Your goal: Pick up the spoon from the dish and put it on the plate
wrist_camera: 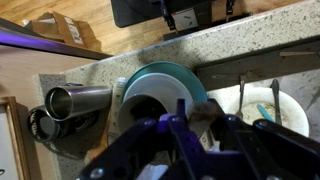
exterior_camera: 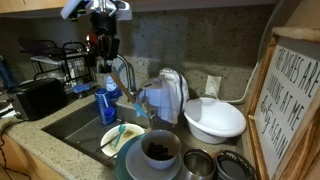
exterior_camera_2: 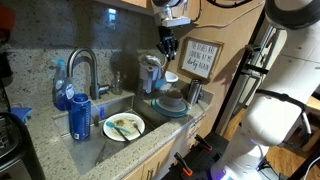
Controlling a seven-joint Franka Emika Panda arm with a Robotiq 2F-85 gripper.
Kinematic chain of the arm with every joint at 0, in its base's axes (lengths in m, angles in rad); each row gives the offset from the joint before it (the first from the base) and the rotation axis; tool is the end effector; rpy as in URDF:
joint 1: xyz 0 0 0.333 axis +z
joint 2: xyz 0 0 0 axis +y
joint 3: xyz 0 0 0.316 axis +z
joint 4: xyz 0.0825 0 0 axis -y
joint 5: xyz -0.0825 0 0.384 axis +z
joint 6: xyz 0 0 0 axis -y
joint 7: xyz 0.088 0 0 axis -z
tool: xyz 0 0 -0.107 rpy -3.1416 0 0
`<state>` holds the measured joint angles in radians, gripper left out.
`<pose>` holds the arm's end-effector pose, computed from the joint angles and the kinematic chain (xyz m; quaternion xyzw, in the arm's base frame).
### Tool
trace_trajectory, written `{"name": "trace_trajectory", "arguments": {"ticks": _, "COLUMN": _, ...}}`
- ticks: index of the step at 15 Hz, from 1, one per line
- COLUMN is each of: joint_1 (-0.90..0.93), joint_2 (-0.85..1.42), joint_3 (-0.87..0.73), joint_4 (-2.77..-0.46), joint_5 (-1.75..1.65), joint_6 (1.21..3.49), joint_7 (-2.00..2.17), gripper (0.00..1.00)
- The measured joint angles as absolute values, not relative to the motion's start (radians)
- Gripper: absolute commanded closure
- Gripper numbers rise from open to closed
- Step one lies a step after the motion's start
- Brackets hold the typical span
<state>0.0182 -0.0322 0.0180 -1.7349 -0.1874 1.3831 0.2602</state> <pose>0.5145 -0.0039 0.5557 0.9764 -0.1125 -0.1428 0.1162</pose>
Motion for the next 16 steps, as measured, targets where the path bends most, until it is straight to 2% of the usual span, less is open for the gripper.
{"name": "trace_trajectory", "arguments": {"ticks": 14, "joint_1": 0.018, "joint_2": -0.035, "joint_3": 0.018, "joint_4": -1.74, "joint_5": -0.19, "joint_6": 1.385, "joint_7": 0.266, "gripper": 0.94}}
{"name": "trace_trajectory", "arguments": {"ticks": 16, "joint_1": 0.013, "joint_2": -0.071, "joint_3": 0.01, "joint_4": -1.833, "joint_5": -0.254, "joint_6": 1.436, "joint_7": 0.321, "gripper": 0.94}}
